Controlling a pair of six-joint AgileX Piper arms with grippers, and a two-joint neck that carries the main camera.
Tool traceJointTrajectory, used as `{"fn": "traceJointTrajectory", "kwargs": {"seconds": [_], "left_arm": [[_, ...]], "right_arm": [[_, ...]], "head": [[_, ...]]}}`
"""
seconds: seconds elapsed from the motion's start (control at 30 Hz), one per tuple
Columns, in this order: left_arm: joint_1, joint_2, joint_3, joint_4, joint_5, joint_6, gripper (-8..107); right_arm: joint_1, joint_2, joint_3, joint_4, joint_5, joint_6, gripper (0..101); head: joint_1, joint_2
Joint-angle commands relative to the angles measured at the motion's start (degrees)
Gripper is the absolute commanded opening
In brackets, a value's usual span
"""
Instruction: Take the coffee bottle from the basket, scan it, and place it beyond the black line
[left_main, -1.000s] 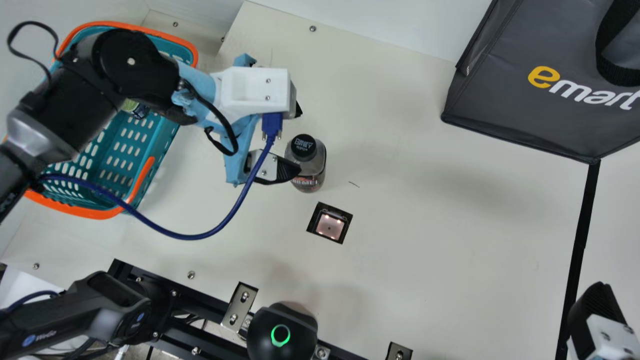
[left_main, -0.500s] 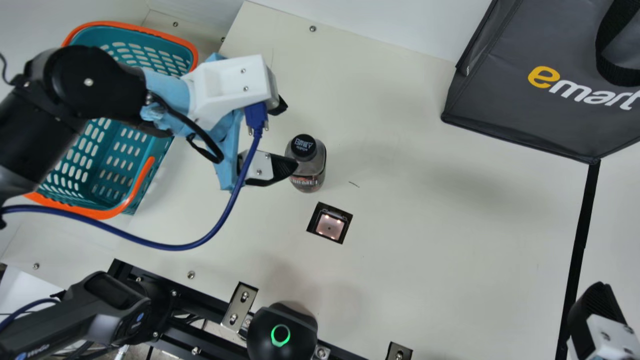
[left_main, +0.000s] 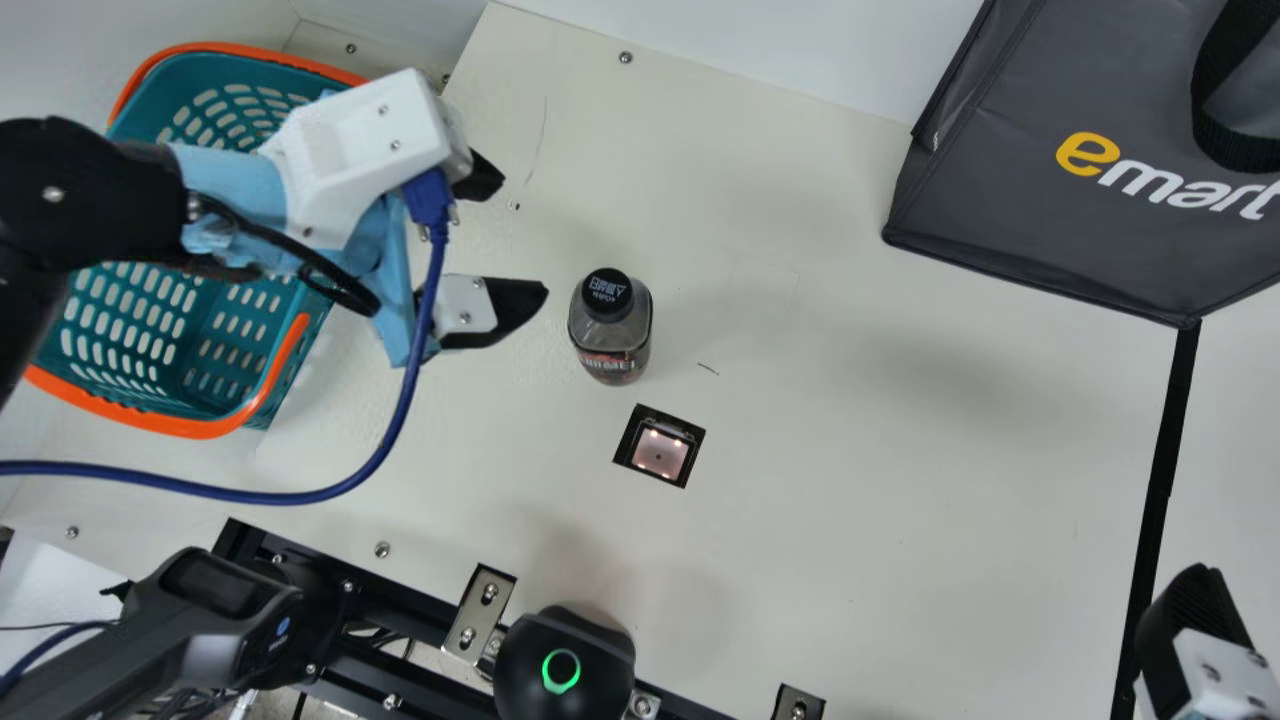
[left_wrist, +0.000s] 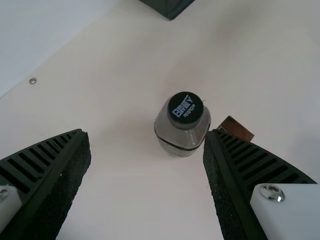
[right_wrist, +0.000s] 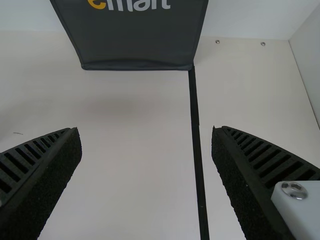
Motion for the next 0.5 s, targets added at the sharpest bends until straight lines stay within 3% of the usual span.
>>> {"fn": "traceJointTrajectory", "kwargs": {"seconds": [0.0,0.47], "left_arm": [[1.5,-0.65,0.27,-0.23,0.1,0.21,90],[9.34,-5.46,1.6,-1.84,0.24,0.73,90]], "right_arm": [[0.0,0.0,0.0,0.0,0.0,0.0,91],[0.0,0.0,0.0,0.0,0.0,0.0,91]], "head": [[-1.57,0.14],[-1.57,0.14]]}}
